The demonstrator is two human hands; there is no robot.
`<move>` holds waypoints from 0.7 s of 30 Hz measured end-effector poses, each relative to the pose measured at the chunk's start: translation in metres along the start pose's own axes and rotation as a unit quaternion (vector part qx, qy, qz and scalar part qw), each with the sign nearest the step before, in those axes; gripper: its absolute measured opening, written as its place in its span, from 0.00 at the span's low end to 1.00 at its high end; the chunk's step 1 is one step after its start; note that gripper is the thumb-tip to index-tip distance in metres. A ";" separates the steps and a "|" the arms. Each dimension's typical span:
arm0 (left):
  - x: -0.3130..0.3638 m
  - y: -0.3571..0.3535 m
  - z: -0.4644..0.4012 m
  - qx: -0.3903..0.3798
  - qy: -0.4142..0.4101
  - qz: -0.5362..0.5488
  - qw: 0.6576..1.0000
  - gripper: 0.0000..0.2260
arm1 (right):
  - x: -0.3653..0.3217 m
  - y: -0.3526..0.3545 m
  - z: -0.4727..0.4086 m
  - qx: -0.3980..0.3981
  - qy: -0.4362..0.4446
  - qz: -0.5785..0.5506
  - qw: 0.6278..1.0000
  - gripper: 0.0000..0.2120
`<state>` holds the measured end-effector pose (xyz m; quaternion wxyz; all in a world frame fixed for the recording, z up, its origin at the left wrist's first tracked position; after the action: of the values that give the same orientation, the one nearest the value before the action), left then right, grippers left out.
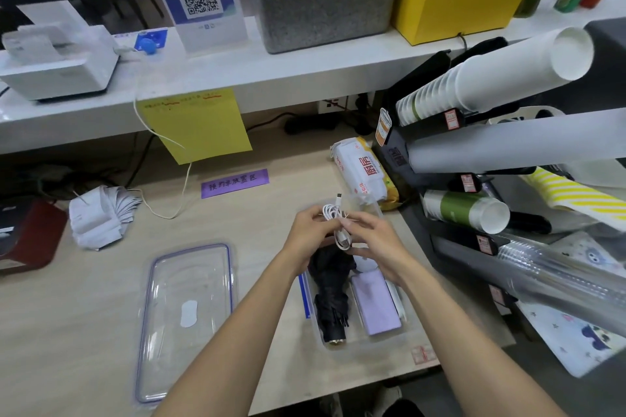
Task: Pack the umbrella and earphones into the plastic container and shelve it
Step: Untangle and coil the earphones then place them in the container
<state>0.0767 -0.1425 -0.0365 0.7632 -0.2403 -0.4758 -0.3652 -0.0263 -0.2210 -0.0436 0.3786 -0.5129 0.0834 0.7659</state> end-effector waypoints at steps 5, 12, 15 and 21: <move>-0.010 -0.013 -0.006 -0.024 0.035 0.031 0.999 0.07 | -0.006 0.009 0.003 0.009 0.059 0.004 0.998 0.08; -0.020 -0.031 -0.014 -0.061 0.080 0.026 0.995 0.12 | -0.010 0.048 -0.006 0.133 0.085 0.200 0.967 0.13; -0.017 -0.029 -0.018 -0.038 0.064 -0.041 0.996 0.10 | -0.011 0.063 -0.002 0.180 0.083 0.218 0.956 0.13; 0.024 -0.030 -0.014 0.103 -0.191 -0.590 0.778 0.13 | -0.002 0.081 -0.001 0.240 0.045 0.220 0.944 0.12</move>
<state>0.0674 -0.1788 -0.0200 0.3123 0.1027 -0.6954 -0.6390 -0.0794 -0.2793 -0.0641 0.3089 -0.4097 0.3926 0.7633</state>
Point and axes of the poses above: each hand's wrist, its own z-axis away from the middle knuckle, its own y-axis out of the back of the hand, x = y × z, the point moved 10 cm from there along -z, towards the middle knuckle, and after that the axes turned 8 degrees about -z, right-handed, at the moved point
